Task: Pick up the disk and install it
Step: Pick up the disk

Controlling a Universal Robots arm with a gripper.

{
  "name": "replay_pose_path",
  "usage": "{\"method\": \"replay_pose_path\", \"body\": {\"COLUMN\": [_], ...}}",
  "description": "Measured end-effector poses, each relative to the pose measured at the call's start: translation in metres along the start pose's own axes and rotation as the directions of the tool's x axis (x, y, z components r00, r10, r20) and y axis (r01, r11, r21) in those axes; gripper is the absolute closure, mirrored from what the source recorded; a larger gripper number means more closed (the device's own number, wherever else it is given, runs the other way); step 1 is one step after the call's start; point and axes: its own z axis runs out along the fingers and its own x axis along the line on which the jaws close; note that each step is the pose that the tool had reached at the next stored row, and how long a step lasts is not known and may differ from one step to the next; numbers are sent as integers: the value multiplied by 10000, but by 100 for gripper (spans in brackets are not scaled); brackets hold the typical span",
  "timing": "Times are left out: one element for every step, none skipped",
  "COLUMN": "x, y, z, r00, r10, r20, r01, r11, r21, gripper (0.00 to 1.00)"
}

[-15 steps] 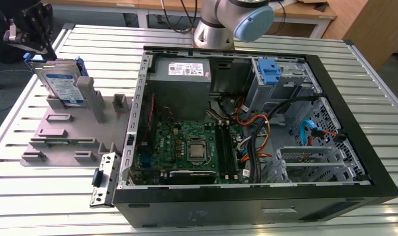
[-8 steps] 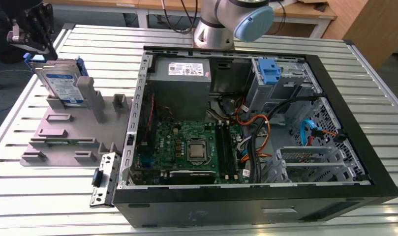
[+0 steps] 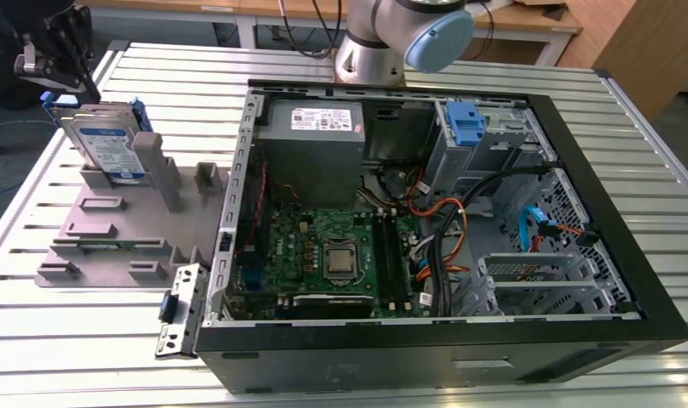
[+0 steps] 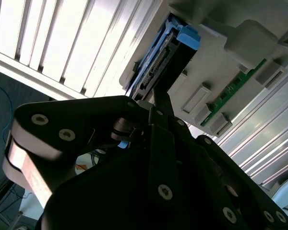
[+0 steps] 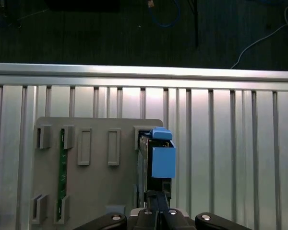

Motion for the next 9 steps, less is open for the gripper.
{"method": "replay_pose_path", "body": {"x": [0,0,0,0,-1,-1,-1,-1,-1], "y": [0,0,0,0,0,0,0,0,1], "z": [0,0,0,-2,-9,-11,-10,-11,-17], "r00": [10000,10000,10000,10000,10000,10000,10000,10000,10000], "r10": [0,0,0,1,0,0,0,0,0], "r20": [0,0,0,-1,0,1,1,1,1], "r01": [0,0,0,-1,0,0,0,0,0], "r11": [10000,10000,10000,10000,10000,10000,10000,10000,10000], "r21": [-1,0,0,-1,-1,1,2,3,1], "gripper": [89,89,89,89,89,89,89,89,89]}}
